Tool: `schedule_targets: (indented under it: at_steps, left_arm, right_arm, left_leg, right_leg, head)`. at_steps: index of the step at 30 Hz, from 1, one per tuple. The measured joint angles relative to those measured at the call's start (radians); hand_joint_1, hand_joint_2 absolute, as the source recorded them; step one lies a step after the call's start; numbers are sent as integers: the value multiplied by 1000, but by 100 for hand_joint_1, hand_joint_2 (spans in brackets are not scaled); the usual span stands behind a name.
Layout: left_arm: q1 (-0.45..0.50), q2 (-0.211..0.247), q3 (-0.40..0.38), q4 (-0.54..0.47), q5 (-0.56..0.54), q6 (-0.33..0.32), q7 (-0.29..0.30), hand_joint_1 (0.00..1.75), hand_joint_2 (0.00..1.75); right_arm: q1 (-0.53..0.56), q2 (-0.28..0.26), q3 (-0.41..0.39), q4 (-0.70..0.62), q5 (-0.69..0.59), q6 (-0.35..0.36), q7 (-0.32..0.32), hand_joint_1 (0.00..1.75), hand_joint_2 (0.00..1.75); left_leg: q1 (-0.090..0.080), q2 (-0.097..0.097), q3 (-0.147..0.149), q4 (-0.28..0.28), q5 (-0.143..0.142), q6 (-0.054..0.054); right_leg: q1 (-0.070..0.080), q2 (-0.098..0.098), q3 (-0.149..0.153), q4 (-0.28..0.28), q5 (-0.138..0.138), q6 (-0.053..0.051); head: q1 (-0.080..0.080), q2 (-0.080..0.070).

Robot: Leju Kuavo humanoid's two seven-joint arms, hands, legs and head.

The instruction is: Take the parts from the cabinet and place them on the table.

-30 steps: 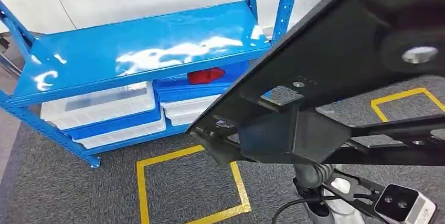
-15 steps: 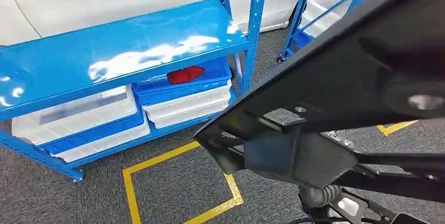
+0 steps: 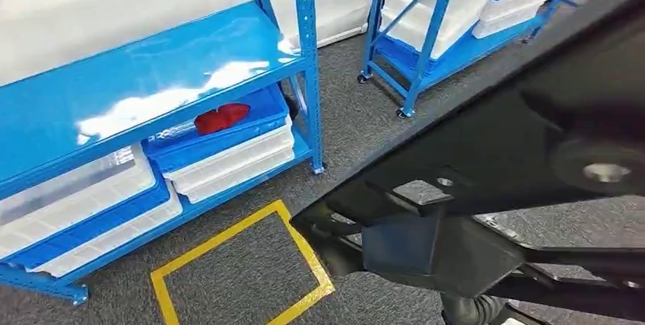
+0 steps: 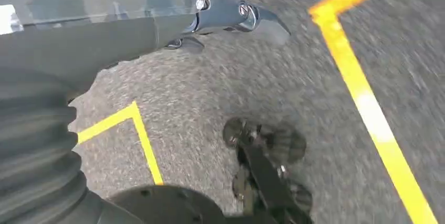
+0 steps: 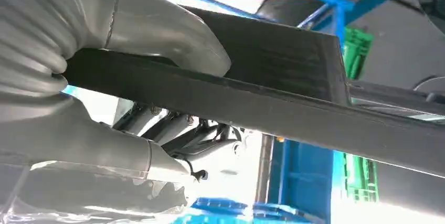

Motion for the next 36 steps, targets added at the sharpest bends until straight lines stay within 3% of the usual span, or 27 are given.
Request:
schedule_targets:
  at_steps: [1, 3, 4, 5, 6, 7, 8, 10, 11, 12, 14, 15, 16, 20, 21, 22, 23, 25, 26, 27, 29, 30, 31, 32, 34, 35, 36]
  left_arm:
    - [0, 2, -1, 1, 0, -11, -3, 0, 175]
    - [-2, 2, -4, 1, 2, -22, -6, 0, 175]
    - [-3, 2, -5, 1, 10, -29, -6, 0, 175]
    - [-5, 0, -5, 1, 12, -32, -5, 0, 175]
    - [-8, -4, -5, 2, 14, -32, -3, 0, 175]
    - [-8, -5, -5, 2, 15, -32, -3, 0, 175]
    - [-7, -5, -5, 2, 18, -32, -3, 0, 175]
    - [-2, -5, -4, 2, 18, -35, -3, 0, 175]
    - [-2, -5, -4, 2, 18, -36, -3, 0, 175]
    - [-3, -5, -4, 2, 18, -37, -3, 0, 175]
    - [-6, -5, -5, 2, 14, -35, 0, 0, 175]
    - [-8, -5, -5, 2, 14, -34, 0, 0, 175]
    - [-10, -4, -5, 2, 14, -30, 1, 0, 175]
    - [-18, 0, -4, 2, 21, -16, 3, 0, 175]
    - [-20, 4, -4, 2, 23, -14, 2, 0, 175]
    - [-19, 6, -3, 2, 26, -13, -5, 0, 175]
    - [-18, 7, -3, 2, 31, -14, -8, 0, 175]
    - [-13, 13, -1, 2, 32, -16, -16, 0, 175]
    - [-11, 14, 1, 2, 32, -18, -23, 0, 175]
    - [-10, 17, 3, 2, 33, -19, -26, 0, 175]
    - [-12, 21, 4, 2, 35, -24, -33, 0, 175]
    - [-13, 22, 5, 2, 35, -26, -36, 0, 175]
    - [-12, 25, 7, 2, 35, -26, -37, 0, 175]
    - [-11, 25, 10, 2, 35, -28, -39, 0, 175]
    - [-12, 27, 11, 2, 35, -28, -39, 0, 175]
    - [-14, 28, 12, 2, 35, -28, -39, 0, 175]
    - [-15, 27, 12, 2, 35, -29, -39, 0, 175]
  right_arm:
    - [5, -9, -2, -5, 0, -1, 0, 175, 175]
    - [21, -25, -6, -14, -3, -3, 0, 175, 175]
    - [31, -33, -6, -21, -5, -3, 0, 175, 175]
    - [36, -38, -8, -27, -6, -1, 0, 175, 175]
    - [39, -43, -11, -30, -7, 3, 0, 175, 175]
    - [36, -44, -11, -32, -7, 9, 0, 175, 175]
    - [34, -44, -11, -32, -6, 16, 0, 175, 175]
    - [31, -43, -11, -30, -1, 24, 0, 175, 175]
    - [27, -40, -11, -27, 1, 29, 0, 175, 175]
    - [21, -39, -11, -24, 1, 31, 0, 175, 175]
    - [4, -29, -11, -17, 1, 40, 1, 175, 175]
    - [-6, -24, -11, -14, 0, 45, 1, 175, 175]
    - [-17, -18, -11, -8, -5, 56, 1, 175, 175]
    - [-50, 11, -18, 12, -23, 100, 1, 175, 175]
    - [-60, 18, -21, 18, -25, 108, 1, 175, 175]
    - [-75, 28, -24, 27, -28, 116, 1, 175, 175]
    - [-87, 40, -24, 37, -30, 121, 0, 175, 175]
    - [-94, 55, -29, 57, -29, 127, 0, 175, 175]
    - [-96, 60, -30, 71, -29, 129, 1, 175, 175]
    - [-99, 64, -32, 82, -29, 130, 2, 175, 175]
    - [-110, 72, -39, 103, -37, 144, 2, 175, 175]
    - [-115, 74, -43, 110, -38, 147, 1, 175, 175]
    - [-119, 78, -45, 117, -38, 147, 1, 175, 175]
    - [-127, 80, -47, 125, -39, 147, 2, 175, 175]
    - [-127, 84, -52, 134, -39, 147, 1, 175, 175]
    - [-128, 84, -56, 138, -39, 147, 1, 175, 175]
    - [-129, 84, -59, 141, -39, 147, 1, 175, 175]
  left_leg:
    - [2, -17, 8, -21, -7, 3]
    - [-5, 1, 7, -22, -9, 2]
    - [-7, 11, 8, -24, -5, 7]
    - [-1, 26, 12, -43, 6, 14]
    - [2, 43, 20, -54, 15, 18]
    - [1, 54, 19, -58, 18, 27]
    - [-1, 69, 17, -58, 19, 28]
    - [-6, 99, 11, -55, 18, 28]
    - [-7, 113, 9, -53, 18, 28]
    - [-7, 126, 7, -51, 17, 27]
    - [-7, 147, 7, -44, 13, 22]
    - [-8, 155, 8, -37, 8, 17]
    - [-15, 162, 5, -33, 4, 10]
    - [-14, 190, 11, -32, 2, -11]
    - [-7, 160, 7, -23, -11, -19]
    - [-6, 119, -9, 17, -44, -23]
    - [-4, 97, -40, 88, -87, -26]
    - [-4, 82, -118, 256, -158, -29]
    - [-4, 82, -138, 295, -161, -28]
    - [-4, 82, -133, 281, -139, -26]
    - [-3, 70, -66, 135, -47, -19]
    - [-1, 38, -24, 40, 0, -14]
    - [1, -22, -4, -6, 2, -8]
    - [4, -25, 0, -27, -1, -8]
    - [-3, -4, -5, -22, -1, -3]
    - [-3, 8, -1, -26, 3, 4]
    - [10, 26, 4, -43, 13, 15]
  right_leg:
    - [4, 13, -5, 3, 3, 8]
    - [-7, 34, -15, -1, 12, 24]
    - [-9, 47, -15, -8, 18, 34]
    - [-2, 58, -16, -13, 23, 43]
    - [-1, 6, -23, 4, 9, 41]
    - [1, -42, -43, 46, -26, 41]
    - [-1, -67, -78, 122, -71, 43]
    - [-5, -78, -148, 276, -134, 49]
    - [-6, -80, -157, 301, -134, 51]
    - [-8, -83, -141, 275, -112, 53]
    - [-10, -102, -37, 101, -33, 51]
    - [-9, -136, 18, 7, -12, 48]
    - [2, -147, 19, 1, -26, 38]
    - [1, -109, 10, -7, -16, 13]
    - [-4, -102, 12, -11, -10, 6]
    - [-5, -95, 10, -12, -7, 0]
    - [-5, -86, 7, -12, -5, -3]
    - [-1, -63, 1, -12, -2, -7]
    - [0, -51, 0, -11, -1, -7]
    - [0, -38, 0, -10, -1, -6]
    - [0, -12, 2, -7, 0, -4]
    - [0, 0, 2, -6, 0, -3]
    - [-1, 9, -1, -5, 2, 2]
    - [0, 24, -9, -1, 5, 10]
    - [-8, 46, -19, -6, 14, 27]
    - [-8, 59, -20, -11, 19, 35]
    - [-6, 54, -22, -4, 15, 39]
  head:
    - [3, 0]
    - [2, 0]
    - [0, 0]
    - [3, 0]
    - [2, 0]
    - [9, 0]
    - [10, 0]
    - [10, 0]
    - [10, 0]
    - [10, 0]
    - [10, 0]
    - [10, 0]
    - [9, 0]
    - [10, 0]
    - [8, 0]
    - [8, 0]
    - [7, 0]
    - [8, 0]
    - [8, 0]
    - [8, 0]
    - [8, 0]
    - [8, 0]
    - [9, 0]
    - [9, 0]
    - [8, 0]
    - [7, 0]
    - [9, 0]
